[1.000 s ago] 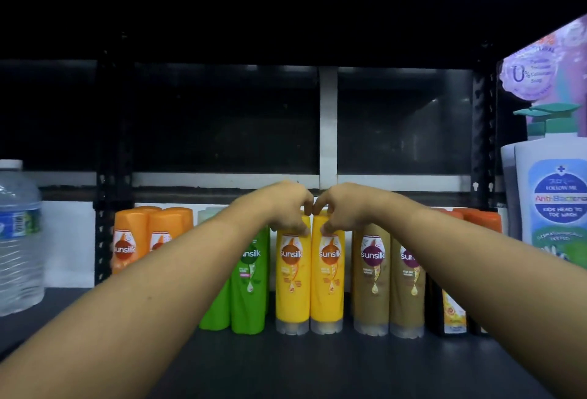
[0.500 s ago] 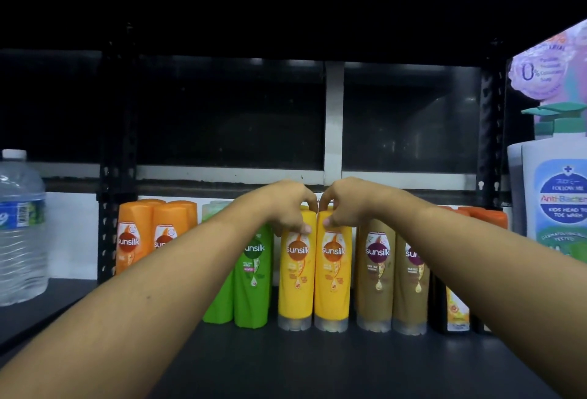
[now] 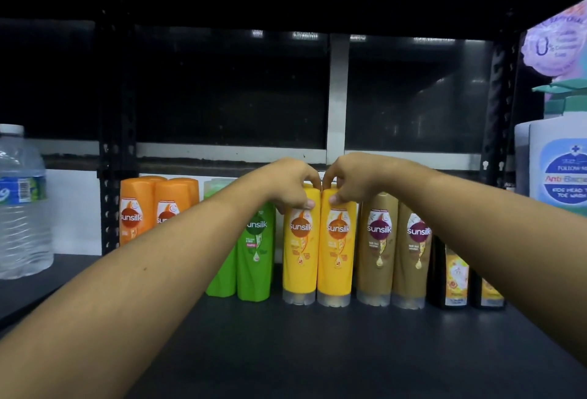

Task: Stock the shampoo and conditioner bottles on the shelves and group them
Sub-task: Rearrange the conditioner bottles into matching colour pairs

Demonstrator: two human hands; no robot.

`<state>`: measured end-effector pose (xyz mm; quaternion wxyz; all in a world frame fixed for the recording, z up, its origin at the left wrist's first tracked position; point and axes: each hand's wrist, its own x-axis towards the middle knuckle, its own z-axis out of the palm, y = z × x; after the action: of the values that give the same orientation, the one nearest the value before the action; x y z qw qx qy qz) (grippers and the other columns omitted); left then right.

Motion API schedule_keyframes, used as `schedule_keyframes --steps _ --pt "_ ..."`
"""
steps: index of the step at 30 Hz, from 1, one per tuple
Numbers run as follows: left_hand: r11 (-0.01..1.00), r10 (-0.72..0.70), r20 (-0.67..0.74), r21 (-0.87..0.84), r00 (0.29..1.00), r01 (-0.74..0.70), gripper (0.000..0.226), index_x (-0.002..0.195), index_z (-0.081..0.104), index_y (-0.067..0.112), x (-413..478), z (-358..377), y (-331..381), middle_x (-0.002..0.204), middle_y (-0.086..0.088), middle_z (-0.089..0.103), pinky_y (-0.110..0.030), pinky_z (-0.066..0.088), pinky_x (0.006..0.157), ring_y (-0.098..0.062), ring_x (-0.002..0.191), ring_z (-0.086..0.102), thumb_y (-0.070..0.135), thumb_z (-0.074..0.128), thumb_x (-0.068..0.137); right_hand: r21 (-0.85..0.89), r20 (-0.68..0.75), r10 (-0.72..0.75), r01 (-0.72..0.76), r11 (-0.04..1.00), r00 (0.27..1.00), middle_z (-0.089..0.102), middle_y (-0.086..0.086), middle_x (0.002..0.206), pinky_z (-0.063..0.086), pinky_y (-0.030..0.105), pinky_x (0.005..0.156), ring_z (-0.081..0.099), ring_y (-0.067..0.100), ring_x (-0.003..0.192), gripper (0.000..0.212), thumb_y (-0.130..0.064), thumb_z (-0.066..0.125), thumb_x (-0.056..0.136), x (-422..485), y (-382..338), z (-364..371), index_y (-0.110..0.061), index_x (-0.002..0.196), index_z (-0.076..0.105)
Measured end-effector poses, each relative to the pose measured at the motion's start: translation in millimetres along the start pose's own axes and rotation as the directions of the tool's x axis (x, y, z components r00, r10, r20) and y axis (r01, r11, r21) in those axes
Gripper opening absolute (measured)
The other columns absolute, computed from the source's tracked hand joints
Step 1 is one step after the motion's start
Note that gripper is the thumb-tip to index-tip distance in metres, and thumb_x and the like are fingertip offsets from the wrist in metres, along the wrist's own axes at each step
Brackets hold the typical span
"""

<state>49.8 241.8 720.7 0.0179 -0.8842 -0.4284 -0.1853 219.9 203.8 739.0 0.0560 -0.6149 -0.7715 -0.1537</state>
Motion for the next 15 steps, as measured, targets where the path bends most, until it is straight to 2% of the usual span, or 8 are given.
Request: schedule_keyframes --steps 6,12,15 --pt "1.0 0.015 0.005 -0.008 1.0 -0.015 0.041 0.133 0.061 0.021 -3 0 2 0.121 -0.008 0.068 -0.026 0.058 0.055 -0.013 0.071 0.067 0.024 0.073 0.094 0.0 0.009 -0.009 0.009 1.0 1.0 0.066 0.001 0.117 0.059 0.034 0.086 0.07 0.019 0.095 0.041 -0.04 0.071 0.092 -4 0 -1 -0.026 0.131 0.062" --pt "0.999 0.028 0.017 0.041 0.999 -0.028 0.048 0.14 0.06 0.023 2 -18 3 0.12 0.003 0.064 -0.023 0.055 0.058 -0.01 0.071 0.066 0.039 0.07 0.096 0.043 -0.018 -0.032 0.033 0.999 0.999 0.064 -0.003 0.125 0.048 0.029 0.088 0.057 0.014 0.102 0.042 -0.04 0.064 0.096 -8 1 -15 -0.023 0.134 0.063" --pt "1.0 0.005 -0.034 0.022 0.999 -0.004 0.038 0.128 0.068 0.022 12 -30 2 0.115 0.003 0.067 -0.027 0.06 0.063 -0.015 0.085 0.069 0.043 0.067 0.096 0.165 -0.086 0.015 -0.001 0.986 0.996 0.069 -0.003 0.123 0.051 0.03 0.089 0.062 0.016 0.106 0.035 -0.036 0.062 0.097 -2 8 -23 -0.018 0.126 0.07"
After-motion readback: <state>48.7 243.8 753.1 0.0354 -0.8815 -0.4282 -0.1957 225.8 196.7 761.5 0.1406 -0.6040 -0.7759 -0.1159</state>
